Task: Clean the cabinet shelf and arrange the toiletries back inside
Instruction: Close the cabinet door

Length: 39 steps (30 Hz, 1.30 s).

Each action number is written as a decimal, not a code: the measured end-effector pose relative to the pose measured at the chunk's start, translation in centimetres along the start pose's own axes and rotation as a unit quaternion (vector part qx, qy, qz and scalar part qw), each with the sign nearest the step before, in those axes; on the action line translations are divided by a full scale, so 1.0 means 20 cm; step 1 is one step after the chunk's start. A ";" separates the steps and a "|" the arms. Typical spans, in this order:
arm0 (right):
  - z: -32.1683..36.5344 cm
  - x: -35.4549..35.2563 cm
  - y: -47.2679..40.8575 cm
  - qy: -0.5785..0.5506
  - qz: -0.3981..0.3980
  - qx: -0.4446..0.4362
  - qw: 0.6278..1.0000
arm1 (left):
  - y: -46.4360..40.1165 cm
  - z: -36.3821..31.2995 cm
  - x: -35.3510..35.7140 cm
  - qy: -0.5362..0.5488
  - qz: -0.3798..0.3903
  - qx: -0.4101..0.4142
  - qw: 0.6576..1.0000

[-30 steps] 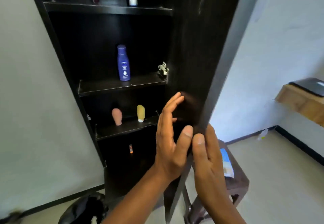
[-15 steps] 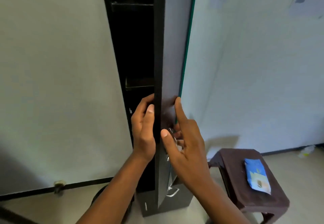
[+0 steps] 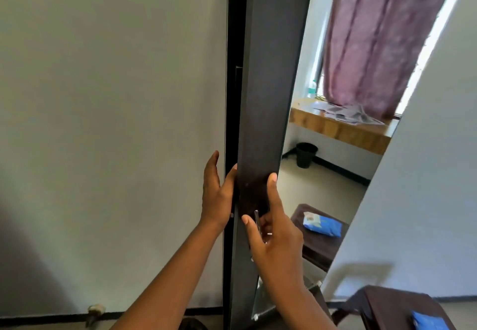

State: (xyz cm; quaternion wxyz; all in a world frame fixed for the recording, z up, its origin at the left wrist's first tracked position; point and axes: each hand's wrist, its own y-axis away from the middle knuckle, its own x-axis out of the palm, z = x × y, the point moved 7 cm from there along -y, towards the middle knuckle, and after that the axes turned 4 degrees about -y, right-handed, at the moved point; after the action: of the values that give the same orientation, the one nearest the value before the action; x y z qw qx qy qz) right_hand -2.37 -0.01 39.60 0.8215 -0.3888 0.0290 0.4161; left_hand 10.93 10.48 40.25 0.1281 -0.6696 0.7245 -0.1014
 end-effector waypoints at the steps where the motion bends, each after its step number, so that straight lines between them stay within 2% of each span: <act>1: 0.00 0.02 -0.02 0.002 -0.003 0.004 1.000 | -0.02 0.01 0.01 0.008 0.012 -0.003 1.000; 6: 0.00 0.12 -0.12 0.029 -0.006 0.009 1.000 | -0.11 0.06 0.05 0.075 0.058 -0.018 0.995; 15: -0.05 0.26 -0.28 0.051 -0.024 0.012 0.998 | -0.14 0.06 0.04 0.069 0.083 -0.007 0.994; 22: -0.11 0.33 -0.35 0.058 -0.016 0.010 0.998 | -0.18 0.07 -0.02 -0.030 -0.002 -0.012 0.999; 29: -0.16 0.36 -0.41 0.069 0.007 -0.003 0.998 | -0.18 0.03 -0.04 -0.072 -0.063 -0.015 0.995; 39: -0.21 0.40 -0.44 0.056 0.005 -0.015 0.998 | -0.16 0.02 -0.04 -0.107 -0.098 -0.009 0.989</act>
State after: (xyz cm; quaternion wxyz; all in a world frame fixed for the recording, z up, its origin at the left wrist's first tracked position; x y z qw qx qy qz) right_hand 10.12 -0.67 39.02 0.8108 -0.4232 0.0707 0.3981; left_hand 14.08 10.93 40.84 0.1881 -0.7455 0.6385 -0.0347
